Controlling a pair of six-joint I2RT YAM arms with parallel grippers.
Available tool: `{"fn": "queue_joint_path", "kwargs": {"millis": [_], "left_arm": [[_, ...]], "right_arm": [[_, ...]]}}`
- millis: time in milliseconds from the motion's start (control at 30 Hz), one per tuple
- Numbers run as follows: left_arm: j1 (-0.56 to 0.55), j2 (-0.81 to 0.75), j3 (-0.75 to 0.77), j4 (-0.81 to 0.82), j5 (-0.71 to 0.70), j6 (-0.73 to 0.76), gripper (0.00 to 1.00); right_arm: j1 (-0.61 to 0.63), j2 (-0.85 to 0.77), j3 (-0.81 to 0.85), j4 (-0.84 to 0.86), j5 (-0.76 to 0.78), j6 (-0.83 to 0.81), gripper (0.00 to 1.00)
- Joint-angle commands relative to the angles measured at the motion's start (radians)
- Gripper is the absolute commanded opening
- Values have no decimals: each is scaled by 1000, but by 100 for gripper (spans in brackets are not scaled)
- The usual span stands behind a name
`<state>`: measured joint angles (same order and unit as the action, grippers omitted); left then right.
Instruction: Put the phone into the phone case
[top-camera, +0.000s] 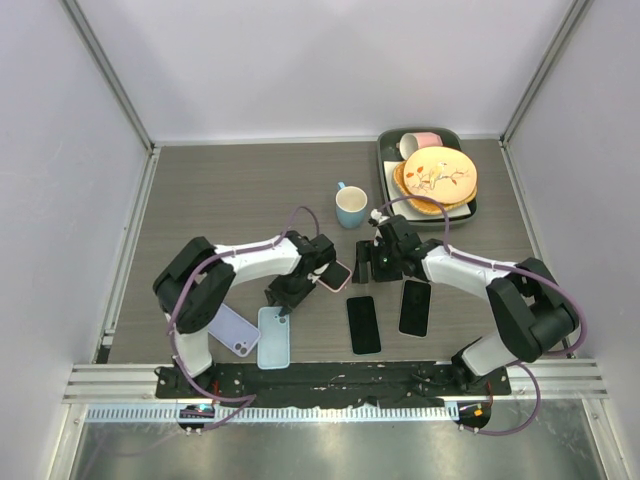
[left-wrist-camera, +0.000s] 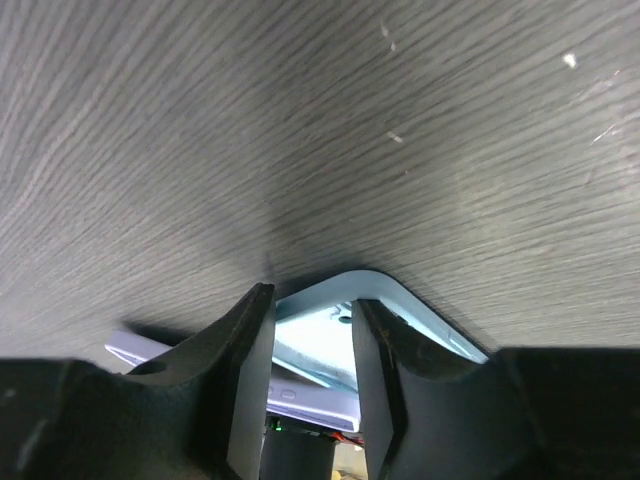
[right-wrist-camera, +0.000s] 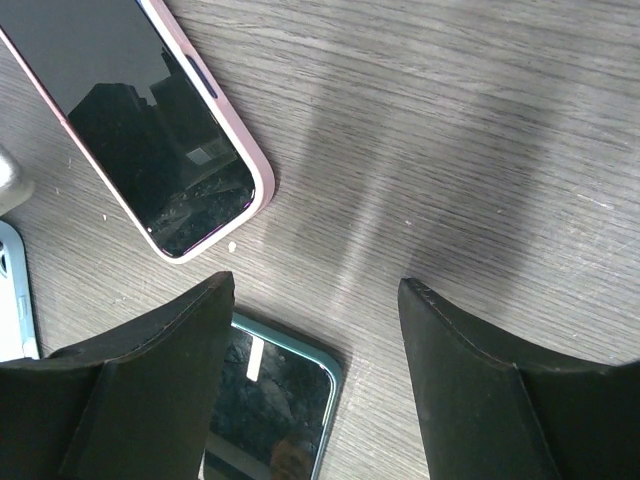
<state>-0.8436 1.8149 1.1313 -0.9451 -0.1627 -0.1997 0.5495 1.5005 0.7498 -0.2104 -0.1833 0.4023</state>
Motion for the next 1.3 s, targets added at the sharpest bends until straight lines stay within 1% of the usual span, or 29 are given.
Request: {"fn": "queue_joint_path", "kwargs": {"millis": [0,33,100,133,167,200,233,267,300,367,467,533,700,767,933,1067,1167,1200,1233,1267], "left_arm": [[14,78,41,-4,-47,16,37],[18,84,42,-7,-47,16,31],[23,86,44,-6,-35,20,24],[23,81,44,-6,-32,20,18],[23,74,44,-1,-18,20,16],[23,63,45,20,21,17,11],[23,41,47,31,37,13,9],[23,26,48,40,46,10,6],[24,14,54,63,17,-16,0],[26,-23,62,97,-17,-47,0],[55,-66,56,156,14,-98,0],[93,-81,47,186,40,-151,0],[164,-108,-11,264,37,-268,0],[167,-112,-25,264,16,-313,0],[167,-126,-65,250,22,-389,0],[167,-167,-145,264,64,-469,0],[166,-206,-197,287,95,-497,0],[164,-215,-206,295,109,-506,2],[163,-227,-211,299,114,-506,10],[160,-236,-215,304,115,-504,36]], "right_arm": [[1,-5,20,2,16,-30,72],[0,-8,20,-1,21,-34,72],[-2,-14,22,-4,30,-34,72],[-6,-22,23,-4,30,-37,72],[-8,-23,23,-4,33,-40,72],[-8,-26,25,-3,33,-39,72],[-10,-29,26,-4,34,-40,72],[-11,-32,26,-4,33,-42,72],[-13,-34,26,-4,33,-42,72],[-14,-39,26,-4,33,-42,72],[-16,-43,29,-7,36,-43,72],[-17,-48,31,-10,35,-43,72],[-19,-63,31,-21,39,-43,72],[-19,-65,34,-32,45,-46,72],[-19,-65,42,-35,48,-46,72],[-19,-63,42,-34,51,-46,72],[-19,-59,42,-30,47,-43,72],[-17,-56,43,-30,47,-45,72],[-17,-54,43,-29,42,-45,72],[-19,-52,46,-29,41,-43,72]]}}
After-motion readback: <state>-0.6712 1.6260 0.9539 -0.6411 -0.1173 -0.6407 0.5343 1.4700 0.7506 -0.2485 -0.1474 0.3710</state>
